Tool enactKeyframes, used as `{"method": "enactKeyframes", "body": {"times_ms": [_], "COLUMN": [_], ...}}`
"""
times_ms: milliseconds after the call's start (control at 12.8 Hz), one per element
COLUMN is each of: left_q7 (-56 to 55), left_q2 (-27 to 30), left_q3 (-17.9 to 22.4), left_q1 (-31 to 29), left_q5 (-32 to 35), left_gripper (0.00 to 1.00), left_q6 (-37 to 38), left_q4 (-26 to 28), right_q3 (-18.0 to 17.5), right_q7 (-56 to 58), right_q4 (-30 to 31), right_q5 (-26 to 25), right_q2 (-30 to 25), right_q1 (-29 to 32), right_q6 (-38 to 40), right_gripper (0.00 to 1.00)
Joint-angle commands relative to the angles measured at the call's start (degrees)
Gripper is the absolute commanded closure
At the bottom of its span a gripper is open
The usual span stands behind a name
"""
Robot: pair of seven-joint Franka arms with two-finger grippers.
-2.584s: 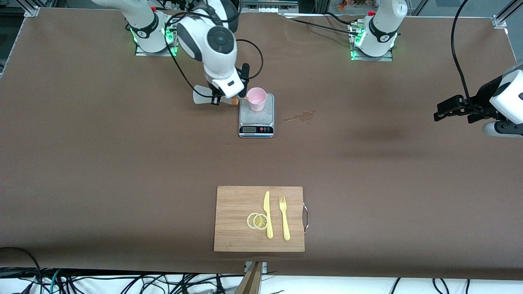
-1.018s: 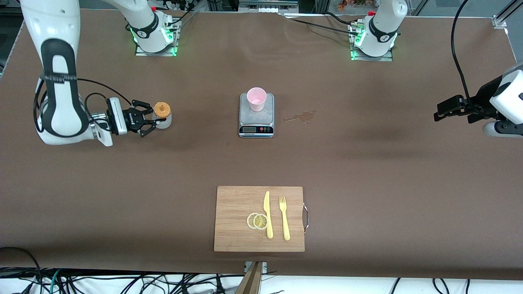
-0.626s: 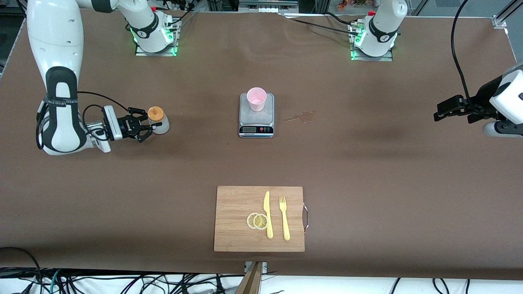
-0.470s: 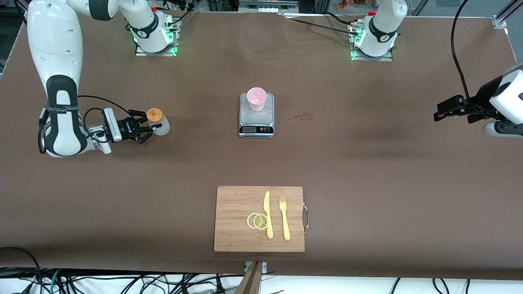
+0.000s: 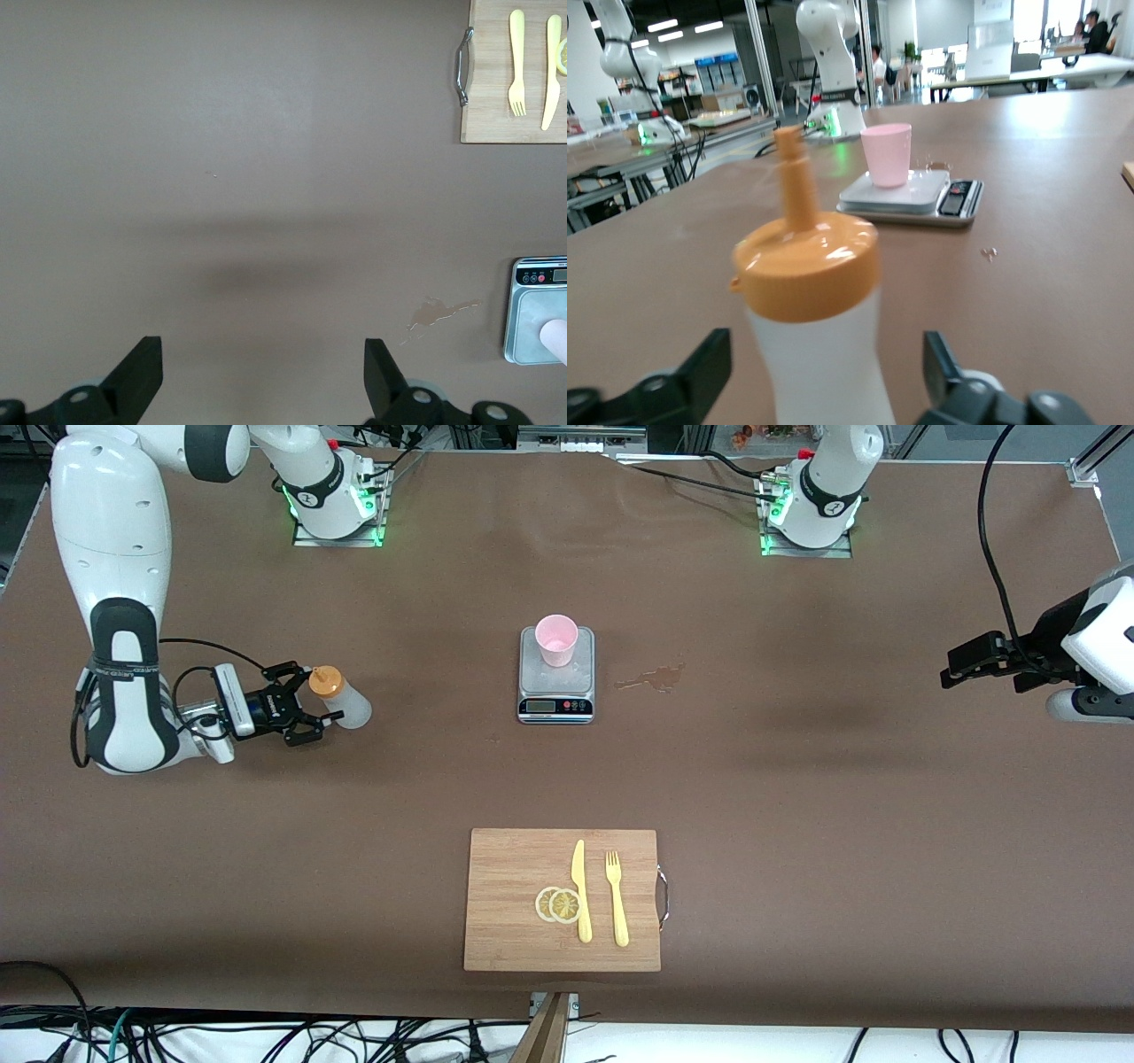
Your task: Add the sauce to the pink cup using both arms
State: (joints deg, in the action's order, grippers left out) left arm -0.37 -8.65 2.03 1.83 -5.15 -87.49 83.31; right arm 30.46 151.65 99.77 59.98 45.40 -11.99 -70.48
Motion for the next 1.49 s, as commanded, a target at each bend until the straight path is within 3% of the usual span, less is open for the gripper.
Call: {"method": "enactKeyframes", "body": {"times_ms": [0, 313, 705, 940, 1174, 1331, 1409], "left_q7": [1.4, 1.4, 1.4, 1.4, 1.4, 1.4, 1.4], "left_q2": [-0.3, -0.3, -0.3, -0.3, -0.3, -0.3, -0.3], "left_q3": [-0.1, -0.1, -0.1, -0.1, -0.1, -0.1, -0.1], "left_q1": [-0.2, -0.2, -0.2, -0.2, -0.2, -0.2, -0.1], "left_q5": [0.6, 0.6, 0.6, 0.6, 0.5, 0.9, 0.9], "left_gripper": [0.00, 0.00, 0.00, 0.00, 0.00, 0.00, 0.00], "left_q6": [0.9, 0.9, 0.9, 0.9, 0.9, 0.9, 0.9], "left_q4": [-1.2, -1.2, -1.2, -1.2, -1.2, -1.2, -1.2], "right_q3": [2.8, 9.2, 12.1, 12.3, 12.3, 11.6, 9.3], "right_q7": [-4.2, -12.8, -40.8, -60.5, -80.9, -89.3, -93.4], "right_q4": [-5.0, -8.7, -17.5, -22.9, -29.7, -31.7, -31.5], "right_q5": [-4.4, -10.0, -12.3, -13.9, -18.7, -24.1, -28.3], "right_q2": [-1.0, -2.2, -3.9, -6.3, -7.6, -10.6, -12.1], "right_q1": [1.0, 0.0, -0.2, -1.5, -4.1, -6.1, -6.4], "right_q6": [1.7, 4.2, 11.4, 12.3, 12.4, 11.5, 9.6], "right_gripper": [0.00, 0.00, 0.00, 0.00, 0.00, 0.00, 0.00]}}
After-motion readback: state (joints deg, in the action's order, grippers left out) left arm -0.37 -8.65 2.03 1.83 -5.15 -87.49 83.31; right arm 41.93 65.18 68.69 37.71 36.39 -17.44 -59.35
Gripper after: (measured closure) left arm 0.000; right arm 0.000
